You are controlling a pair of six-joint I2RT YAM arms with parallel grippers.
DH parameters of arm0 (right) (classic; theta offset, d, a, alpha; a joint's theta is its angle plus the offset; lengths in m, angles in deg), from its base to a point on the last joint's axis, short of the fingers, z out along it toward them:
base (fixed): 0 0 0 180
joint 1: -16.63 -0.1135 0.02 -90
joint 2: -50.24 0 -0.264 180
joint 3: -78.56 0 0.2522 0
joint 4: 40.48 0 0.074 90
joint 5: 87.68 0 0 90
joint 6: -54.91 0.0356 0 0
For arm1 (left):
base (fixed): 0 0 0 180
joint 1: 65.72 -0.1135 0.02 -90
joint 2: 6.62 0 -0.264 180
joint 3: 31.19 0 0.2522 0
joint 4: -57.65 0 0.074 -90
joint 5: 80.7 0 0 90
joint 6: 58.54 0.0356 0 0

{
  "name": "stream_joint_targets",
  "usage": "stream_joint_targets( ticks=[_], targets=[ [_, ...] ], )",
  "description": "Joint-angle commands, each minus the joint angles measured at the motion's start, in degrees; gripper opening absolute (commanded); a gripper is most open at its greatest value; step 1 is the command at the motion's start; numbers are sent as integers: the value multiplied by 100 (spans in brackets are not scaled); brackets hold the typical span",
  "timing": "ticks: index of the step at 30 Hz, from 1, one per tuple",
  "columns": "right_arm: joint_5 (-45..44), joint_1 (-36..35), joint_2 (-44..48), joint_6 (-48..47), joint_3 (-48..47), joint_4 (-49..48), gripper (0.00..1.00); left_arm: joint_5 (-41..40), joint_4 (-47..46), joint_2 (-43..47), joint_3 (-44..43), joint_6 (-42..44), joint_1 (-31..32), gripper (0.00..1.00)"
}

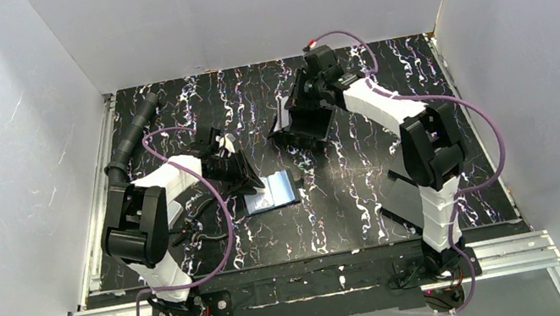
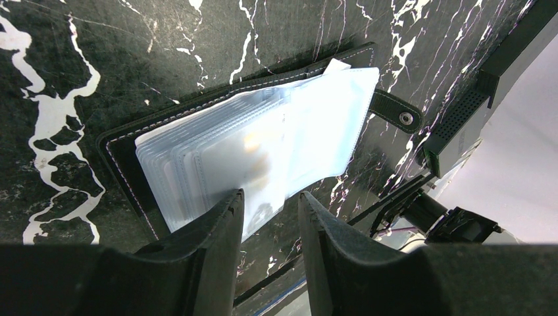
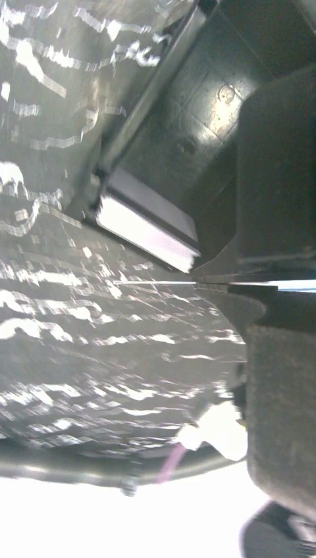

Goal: Put the credit cards into the card holder
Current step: Pick up the credit card from the storage box, then insert the credit card into the card holder.

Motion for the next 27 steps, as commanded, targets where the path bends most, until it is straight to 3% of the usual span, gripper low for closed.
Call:
stream_joint_targets(
  ticks=[1, 5, 9, 13, 20, 27],
  targets=[
    [1791, -82, 630, -2108, -406, 110, 1, -221, 192, 10, 115, 168, -17, 35],
    [2396, -297, 1052, -3007, -87, 772, 1, -336, 283, 20, 129, 209, -19, 34],
    [3019, -374, 1371, -2836, 561, 715, 1, -503, 367, 87, 158, 254, -19, 34],
    [3247, -604, 960, -2627, 813, 1379, 1, -623, 474, 60, 161, 314, -13, 33],
    [3624, -818, 313, -2242, 1261, 691, 1, -805, 535, -72, 224, 328, -29, 28],
    [3539, -828, -29, -2207, 1342, 690, 1, -807, 486, -111, 348, 285, -40, 24]
  ],
)
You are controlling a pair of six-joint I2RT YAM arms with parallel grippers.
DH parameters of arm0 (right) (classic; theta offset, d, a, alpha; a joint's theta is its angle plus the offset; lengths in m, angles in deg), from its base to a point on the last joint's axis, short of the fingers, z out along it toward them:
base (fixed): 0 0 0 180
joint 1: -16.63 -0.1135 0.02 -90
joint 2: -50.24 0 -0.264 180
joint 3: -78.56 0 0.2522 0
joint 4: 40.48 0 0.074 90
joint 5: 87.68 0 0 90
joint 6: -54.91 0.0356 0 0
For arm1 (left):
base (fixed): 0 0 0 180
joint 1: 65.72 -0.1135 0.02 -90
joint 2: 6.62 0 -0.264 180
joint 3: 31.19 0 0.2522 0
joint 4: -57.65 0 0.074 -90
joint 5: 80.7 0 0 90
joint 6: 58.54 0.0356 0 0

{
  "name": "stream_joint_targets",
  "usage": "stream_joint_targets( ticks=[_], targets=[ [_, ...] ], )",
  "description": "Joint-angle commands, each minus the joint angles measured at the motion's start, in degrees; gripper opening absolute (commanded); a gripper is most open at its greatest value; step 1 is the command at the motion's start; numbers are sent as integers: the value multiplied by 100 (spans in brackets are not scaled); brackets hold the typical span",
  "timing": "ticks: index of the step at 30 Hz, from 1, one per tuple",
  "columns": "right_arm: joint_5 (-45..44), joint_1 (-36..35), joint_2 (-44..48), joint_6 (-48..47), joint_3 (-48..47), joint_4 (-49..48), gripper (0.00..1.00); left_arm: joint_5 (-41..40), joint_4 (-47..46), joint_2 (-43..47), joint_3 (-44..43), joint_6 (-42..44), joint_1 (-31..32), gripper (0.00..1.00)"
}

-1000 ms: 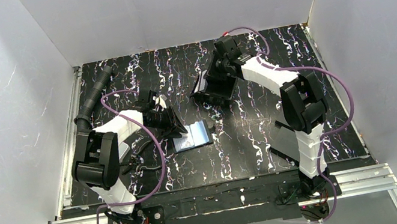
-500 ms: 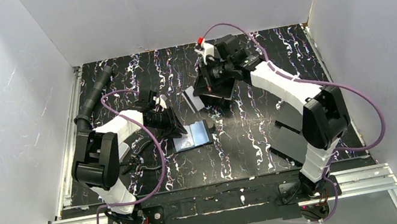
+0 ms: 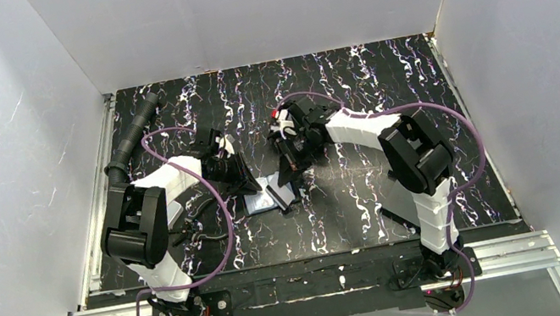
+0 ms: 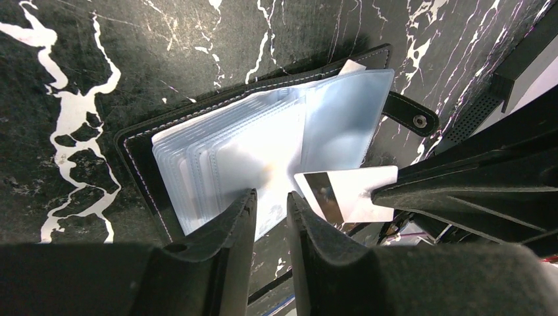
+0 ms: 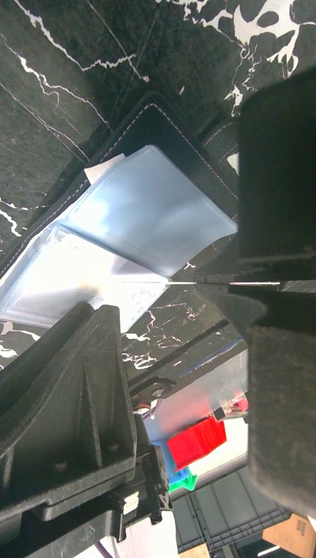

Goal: Put the credit cards into the card holder
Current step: Insert the credit card into the card holder.

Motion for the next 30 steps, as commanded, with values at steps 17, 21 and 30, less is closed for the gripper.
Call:
stream_joint_targets(
  ticks=[17, 21, 30],
  targets=[
    [-44, 133, 161, 191, 409, -252, 1, -613, 440, -95, 322, 186, -31, 23],
    [1, 142, 133, 253, 468, -378, 1, -603, 435, -84, 331, 186, -34, 23],
    [96, 142, -81, 500, 416, -681, 1, -568, 424, -68, 338, 186, -33, 23]
  ],
)
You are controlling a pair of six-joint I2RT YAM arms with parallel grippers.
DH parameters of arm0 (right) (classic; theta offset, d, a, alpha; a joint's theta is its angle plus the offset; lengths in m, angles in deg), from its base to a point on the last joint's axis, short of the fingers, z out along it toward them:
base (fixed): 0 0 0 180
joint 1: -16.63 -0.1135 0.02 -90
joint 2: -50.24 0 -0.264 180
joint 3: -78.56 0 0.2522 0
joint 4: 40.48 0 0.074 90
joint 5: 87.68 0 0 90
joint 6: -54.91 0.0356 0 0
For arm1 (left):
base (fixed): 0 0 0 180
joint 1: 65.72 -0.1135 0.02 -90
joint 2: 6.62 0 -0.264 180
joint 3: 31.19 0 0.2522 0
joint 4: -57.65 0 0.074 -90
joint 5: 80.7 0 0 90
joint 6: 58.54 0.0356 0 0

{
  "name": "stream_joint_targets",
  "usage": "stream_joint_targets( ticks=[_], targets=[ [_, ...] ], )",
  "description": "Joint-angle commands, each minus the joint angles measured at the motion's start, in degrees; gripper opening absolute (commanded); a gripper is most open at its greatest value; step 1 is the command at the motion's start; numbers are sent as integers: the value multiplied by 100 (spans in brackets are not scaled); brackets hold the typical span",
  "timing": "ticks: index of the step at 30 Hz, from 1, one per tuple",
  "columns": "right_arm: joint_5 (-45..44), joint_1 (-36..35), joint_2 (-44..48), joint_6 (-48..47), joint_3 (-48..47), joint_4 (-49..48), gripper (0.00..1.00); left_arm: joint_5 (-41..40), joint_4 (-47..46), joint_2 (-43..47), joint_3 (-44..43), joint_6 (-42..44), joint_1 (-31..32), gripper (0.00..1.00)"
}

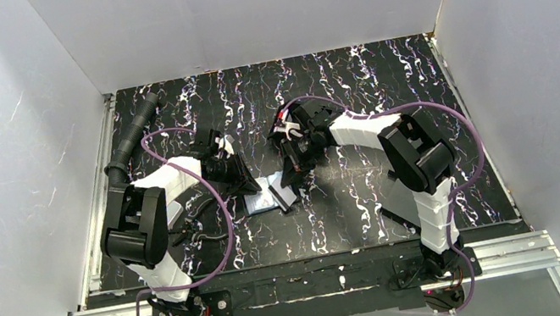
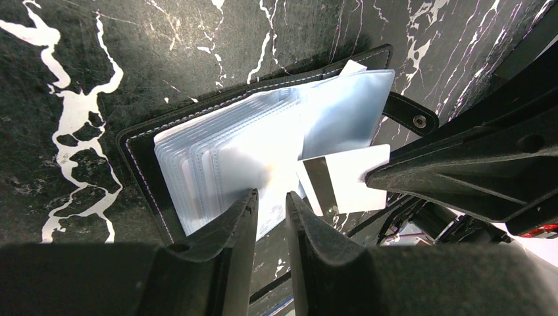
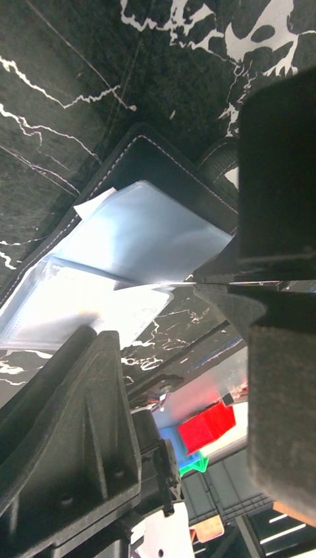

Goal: Put the credit cards into the card holder
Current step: Insert the credit card into the card holder.

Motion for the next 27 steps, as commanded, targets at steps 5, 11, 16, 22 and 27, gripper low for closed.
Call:
stream_joint_targets(
  ticks=[5, 11, 16, 22, 27],
  targets=[
    [15, 22, -203, 360, -18, -573, 1, -573, 457, -52, 323, 196, -27, 23],
    [-41, 29, -311, 710, 33, -1061, 1, -555, 441, -52, 334, 195, -29, 23],
    [-249, 31, -280, 949, 209, -1648, 1, -547, 432, -48, 338, 191, -32, 23],
    [-386, 31, -180, 1221, 486, -2318, 1, -527, 424, -58, 337, 191, -34, 22],
    [-429, 36, -144, 1450, 729, -2774, 1, -523, 424, -47, 336, 186, -33, 22]
  ],
)
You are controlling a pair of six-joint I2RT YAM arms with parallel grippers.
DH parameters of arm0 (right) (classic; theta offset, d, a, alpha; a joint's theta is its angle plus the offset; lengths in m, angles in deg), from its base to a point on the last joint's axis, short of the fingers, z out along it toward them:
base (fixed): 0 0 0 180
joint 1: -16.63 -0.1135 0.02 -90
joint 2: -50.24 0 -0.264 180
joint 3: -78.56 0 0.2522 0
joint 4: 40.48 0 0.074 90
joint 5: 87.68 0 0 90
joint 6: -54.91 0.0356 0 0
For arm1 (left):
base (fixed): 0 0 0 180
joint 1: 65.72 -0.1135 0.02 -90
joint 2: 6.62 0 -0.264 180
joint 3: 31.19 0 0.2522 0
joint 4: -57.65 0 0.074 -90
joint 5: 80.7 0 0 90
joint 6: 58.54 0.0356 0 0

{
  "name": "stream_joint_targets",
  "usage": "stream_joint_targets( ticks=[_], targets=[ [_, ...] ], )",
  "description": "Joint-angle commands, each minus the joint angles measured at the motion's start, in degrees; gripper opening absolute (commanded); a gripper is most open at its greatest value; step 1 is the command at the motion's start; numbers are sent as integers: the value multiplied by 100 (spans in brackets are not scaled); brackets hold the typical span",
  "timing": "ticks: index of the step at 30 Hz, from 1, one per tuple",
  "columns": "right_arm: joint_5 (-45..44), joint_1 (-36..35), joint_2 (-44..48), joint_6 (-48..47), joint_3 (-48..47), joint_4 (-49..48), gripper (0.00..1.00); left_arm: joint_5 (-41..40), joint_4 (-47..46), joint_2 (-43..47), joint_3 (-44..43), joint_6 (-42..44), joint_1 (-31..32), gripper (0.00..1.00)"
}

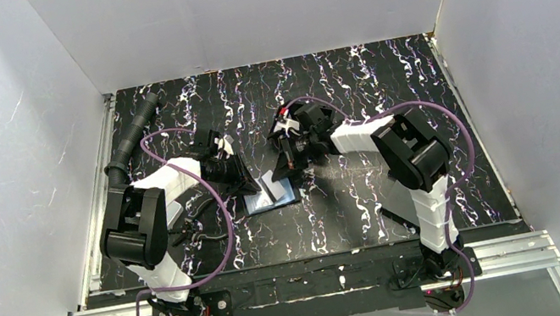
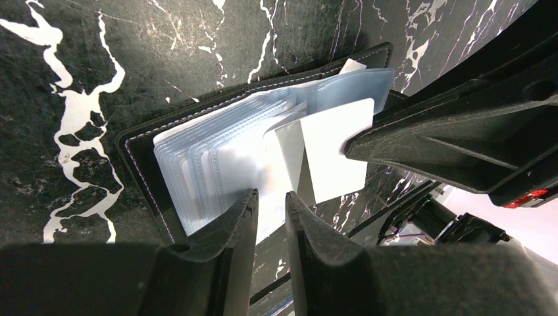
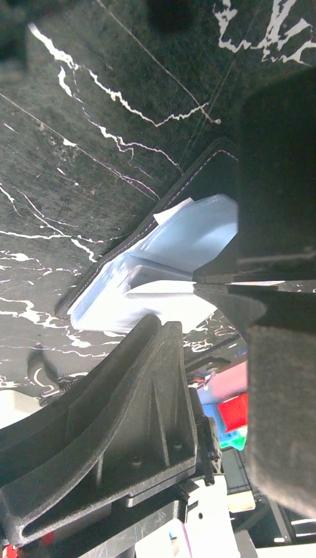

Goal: Put the credit cards into the card holder
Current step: Insert the credit card into the card holder.

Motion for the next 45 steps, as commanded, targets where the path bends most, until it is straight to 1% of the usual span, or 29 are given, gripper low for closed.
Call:
stream_joint_targets(
  ticks=[1, 7, 10, 17, 21, 23, 26, 29, 38, 45],
  targets=[
    [-439, 10, 103, 320, 281, -705, 1, -547, 516, -84, 271, 188, -16, 22],
    [-688, 9, 291, 997, 916, -1725, 1, -525, 496, -82, 275, 179, -23, 22],
    [-766, 36, 350, 1126, 1089, -1968, 1, -525, 498, -82, 264, 187, -20, 22],
    [-505, 103, 211, 1006, 813, -1740, 1, -521, 481, -65, 293, 175, -23, 22],
    [-466, 117, 152, 1128, 798, -1794, 1, -520, 480, -63, 291, 175, -18, 22],
    [-548, 119, 140, 1113, 794, -1808, 1, -521, 478, -62, 291, 179, -17, 22],
    [-780, 123, 202, 830, 715, -1522, 1, -517, 480, -58, 298, 179, -22, 22],
    [-898, 123, 276, 823, 780, -1530, 1, -517, 480, -64, 291, 179, -24, 22],
    [-1359, 71, 516, 1801, 1534, -2674, 1, -498, 463, -66, 282, 162, -16, 21],
    [-1510, -29, 611, 1945, 1775, -2847, 1, -479, 445, -68, 281, 147, -19, 21]
  ],
)
